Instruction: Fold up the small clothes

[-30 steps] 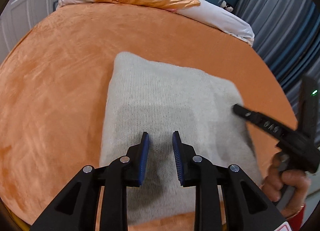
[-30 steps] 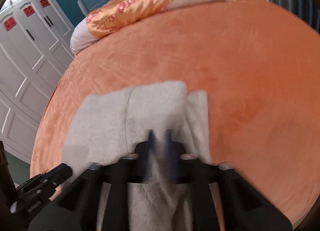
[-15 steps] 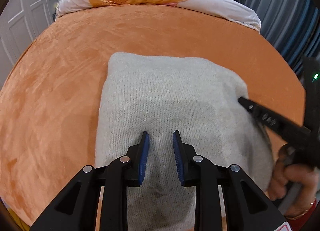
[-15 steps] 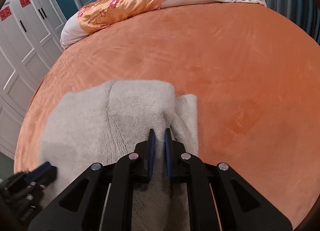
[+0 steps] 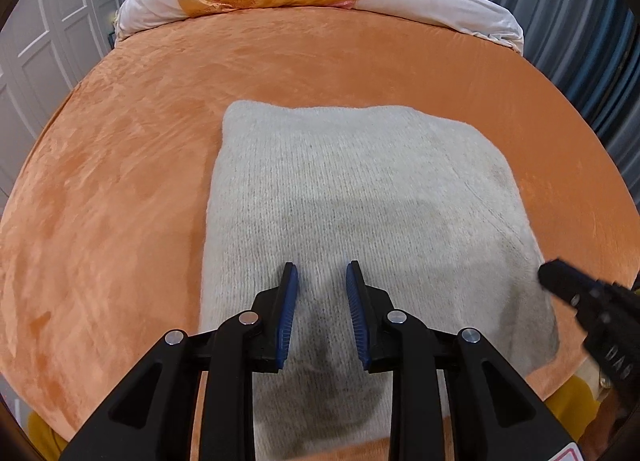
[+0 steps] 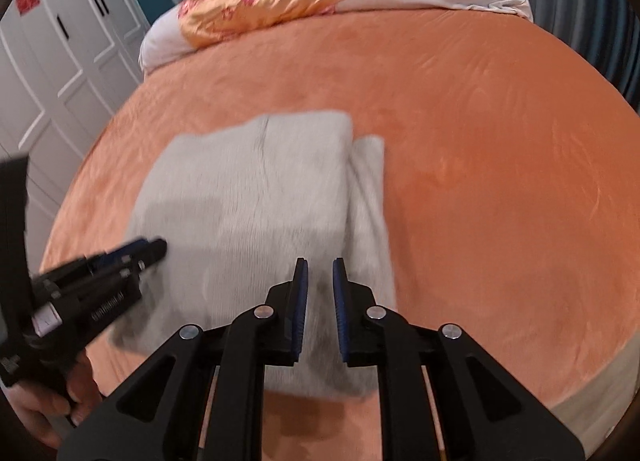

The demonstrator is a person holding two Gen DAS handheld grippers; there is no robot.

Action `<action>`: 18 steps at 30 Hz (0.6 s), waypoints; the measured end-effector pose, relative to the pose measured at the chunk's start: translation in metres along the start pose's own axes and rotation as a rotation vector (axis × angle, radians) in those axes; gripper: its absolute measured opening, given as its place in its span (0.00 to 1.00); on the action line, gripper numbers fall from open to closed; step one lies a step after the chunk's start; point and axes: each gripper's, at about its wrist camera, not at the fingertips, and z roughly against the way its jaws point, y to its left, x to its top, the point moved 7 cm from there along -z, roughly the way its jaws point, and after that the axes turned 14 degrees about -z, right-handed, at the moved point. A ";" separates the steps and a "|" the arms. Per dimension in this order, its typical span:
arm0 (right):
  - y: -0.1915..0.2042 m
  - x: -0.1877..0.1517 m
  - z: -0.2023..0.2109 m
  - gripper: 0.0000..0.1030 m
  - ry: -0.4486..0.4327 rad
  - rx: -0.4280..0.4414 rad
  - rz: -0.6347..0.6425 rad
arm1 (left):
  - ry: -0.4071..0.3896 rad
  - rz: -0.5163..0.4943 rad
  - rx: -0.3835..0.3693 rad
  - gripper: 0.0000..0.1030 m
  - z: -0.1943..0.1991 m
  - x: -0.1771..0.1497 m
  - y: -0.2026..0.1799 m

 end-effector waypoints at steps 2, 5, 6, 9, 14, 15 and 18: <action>-0.002 -0.005 -0.010 0.12 0.034 -0.005 -0.010 | 0.003 -0.006 0.008 0.24 0.000 -0.002 -0.001; -0.006 -0.009 -0.028 0.13 0.082 -0.013 -0.028 | 0.009 -0.023 0.024 0.24 -0.003 -0.003 -0.003; -0.007 -0.009 -0.032 0.14 0.091 -0.012 -0.034 | 0.011 -0.027 0.028 0.25 -0.005 -0.003 -0.003; -0.008 -0.010 -0.041 0.14 0.106 -0.016 -0.036 | 0.018 -0.034 0.035 0.25 -0.009 -0.003 -0.003; -0.006 -0.009 -0.051 0.15 0.117 -0.035 -0.006 | 0.022 -0.045 0.052 0.25 -0.016 -0.003 -0.004; -0.004 -0.008 -0.054 0.15 0.120 -0.036 -0.004 | 0.021 -0.051 0.060 0.25 -0.017 -0.003 -0.005; -0.003 -0.006 -0.059 0.14 0.125 -0.036 -0.008 | 0.015 -0.063 0.077 0.25 -0.020 -0.001 -0.008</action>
